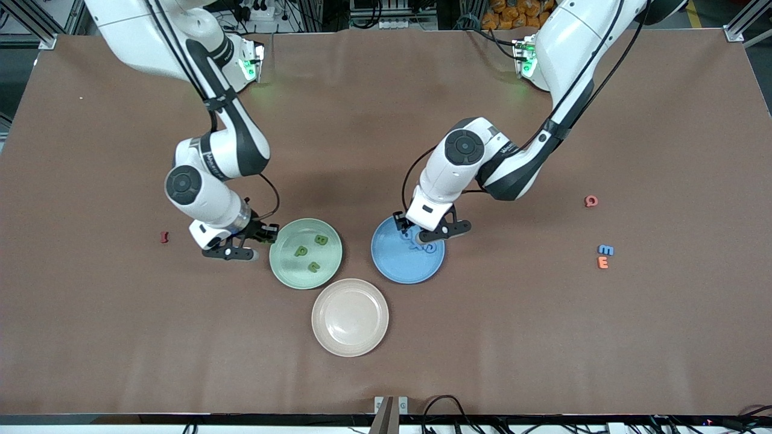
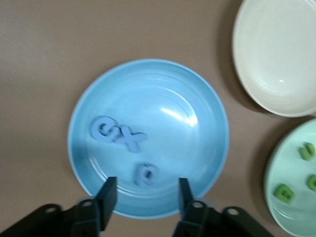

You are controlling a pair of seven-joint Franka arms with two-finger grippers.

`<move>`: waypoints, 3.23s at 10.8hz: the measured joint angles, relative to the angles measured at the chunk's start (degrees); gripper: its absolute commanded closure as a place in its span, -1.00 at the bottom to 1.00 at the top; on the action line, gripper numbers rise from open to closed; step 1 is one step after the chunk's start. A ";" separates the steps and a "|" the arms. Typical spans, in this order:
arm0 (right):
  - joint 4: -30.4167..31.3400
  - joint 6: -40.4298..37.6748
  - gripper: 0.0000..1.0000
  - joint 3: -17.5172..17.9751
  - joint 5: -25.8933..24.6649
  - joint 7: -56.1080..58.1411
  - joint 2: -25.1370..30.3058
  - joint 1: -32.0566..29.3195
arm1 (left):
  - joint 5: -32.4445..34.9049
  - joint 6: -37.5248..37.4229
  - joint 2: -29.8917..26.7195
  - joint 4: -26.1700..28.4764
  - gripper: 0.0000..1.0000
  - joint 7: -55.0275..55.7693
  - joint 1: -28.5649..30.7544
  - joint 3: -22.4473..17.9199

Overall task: Sort letters by color into matching plates
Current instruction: 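Release the a on the blue plate while the right gripper releases N, then move the left gripper to the blue E while the right gripper withdraws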

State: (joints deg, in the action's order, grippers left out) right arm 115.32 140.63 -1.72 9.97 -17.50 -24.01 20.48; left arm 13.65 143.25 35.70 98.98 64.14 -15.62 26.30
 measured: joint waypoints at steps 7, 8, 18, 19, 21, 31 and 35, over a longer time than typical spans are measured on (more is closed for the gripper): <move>-3.89 -0.26 -1.00 -0.14 0.06 -13.61 -2.85 5.59 | 3.27 -13.03 -3.44 -1.91 -1.00 -11.93 8.64 -5.10; -4.25 -0.37 -1.00 -0.52 -0.16 -13.28 -3.12 5.48 | 3.27 -14.97 -3.97 -1.91 -1.00 -14.85 9.68 -5.05; -8.97 -7.40 -1.00 -8.04 -5.47 21.46 -3.22 -4.65 | 1.74 -24.08 -8.27 2.35 -1.00 -40.47 20.47 -8.24; -9.78 -8.27 -1.00 -8.10 -6.12 24.57 -3.20 -6.93 | 0.68 -23.92 -9.00 3.47 -1.00 -44.47 20.55 -10.91; -11.99 -10.84 -1.00 -8.19 -8.44 28.49 -3.00 -10.54 | -0.32 -22.14 -10.55 6.03 -1.00 -51.56 20.91 -15.69; -25.42 -39.68 -1.00 -8.15 -10.03 25.53 8.65 -15.10 | -8.06 -5.43 -10.26 15.82 -1.00 -79.66 29.06 -19.28; -32.78 -54.48 -1.00 -8.07 -10.01 23.39 13.68 -15.09 | -9.95 -0.34 -6.32 16.22 -1.00 -81.01 29.23 -19.24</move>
State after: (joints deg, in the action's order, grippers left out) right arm 82.55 86.15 -9.79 -0.05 5.90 -10.32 5.39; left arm 3.70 142.91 29.39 115.20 -16.87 13.60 7.06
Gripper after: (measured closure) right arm 0.000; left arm 0.000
